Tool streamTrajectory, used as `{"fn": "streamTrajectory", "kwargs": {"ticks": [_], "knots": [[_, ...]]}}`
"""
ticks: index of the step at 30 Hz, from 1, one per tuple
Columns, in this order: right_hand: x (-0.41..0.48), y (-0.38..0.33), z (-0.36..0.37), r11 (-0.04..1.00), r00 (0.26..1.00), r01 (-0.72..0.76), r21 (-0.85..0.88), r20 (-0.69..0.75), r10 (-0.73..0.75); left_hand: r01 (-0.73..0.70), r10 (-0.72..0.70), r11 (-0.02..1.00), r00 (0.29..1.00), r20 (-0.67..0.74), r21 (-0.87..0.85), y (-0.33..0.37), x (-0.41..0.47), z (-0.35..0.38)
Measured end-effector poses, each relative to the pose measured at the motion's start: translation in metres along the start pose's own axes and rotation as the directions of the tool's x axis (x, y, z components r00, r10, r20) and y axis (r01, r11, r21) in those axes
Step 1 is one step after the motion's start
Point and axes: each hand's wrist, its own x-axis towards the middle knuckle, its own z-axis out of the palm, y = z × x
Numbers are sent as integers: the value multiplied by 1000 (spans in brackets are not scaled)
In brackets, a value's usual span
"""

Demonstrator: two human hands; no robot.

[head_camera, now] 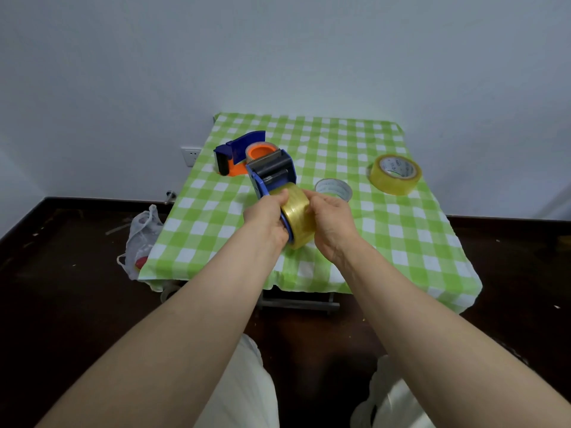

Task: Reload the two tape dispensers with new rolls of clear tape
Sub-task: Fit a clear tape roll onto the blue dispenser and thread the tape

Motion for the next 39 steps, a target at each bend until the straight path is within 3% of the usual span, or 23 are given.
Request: {"fn": "streamTrajectory", "kwargs": {"ticks": [6, 11, 23, 29, 31, 34, 37, 39], "knots": [[-7, 4, -3, 999, 998, 54, -2, 26, -54, 7, -7, 1000, 1000, 1, 1, 0, -1, 1], [-4, 2, -7, 985, 998, -57, 164, 23, 54, -8, 8, 1000, 1000, -5, 10, -1, -2, 3], [1, 5, 2, 1000, 997, -2, 25, -71, 4, 7, -7, 1000, 1000, -12, 0, 1, -1, 2], [2, 7, -14, 993, 998, 58, -106, 23, -56, 18, -18, 1000, 1000, 2, 25, 3, -1, 3], [4, 1, -28, 968, 994, 108, -227, -3, -112, 27, -27, 1000, 1000, -5, 16, 5, 0, 3], [0, -8, -46, 778, 932, 338, -530, 73, -356, 35, -35, 999, 999, 15, 28, 8, -2, 6], [2, -10, -51, 374, 815, 521, -767, 317, -486, 44, -45, 998, 999, 17, 47, 9, -1, 9], [9, -8, -51, 107, 712, 578, -809, 435, -551, 47, -48, 997, 999, 16, 57, 10, 0, 10]]}}
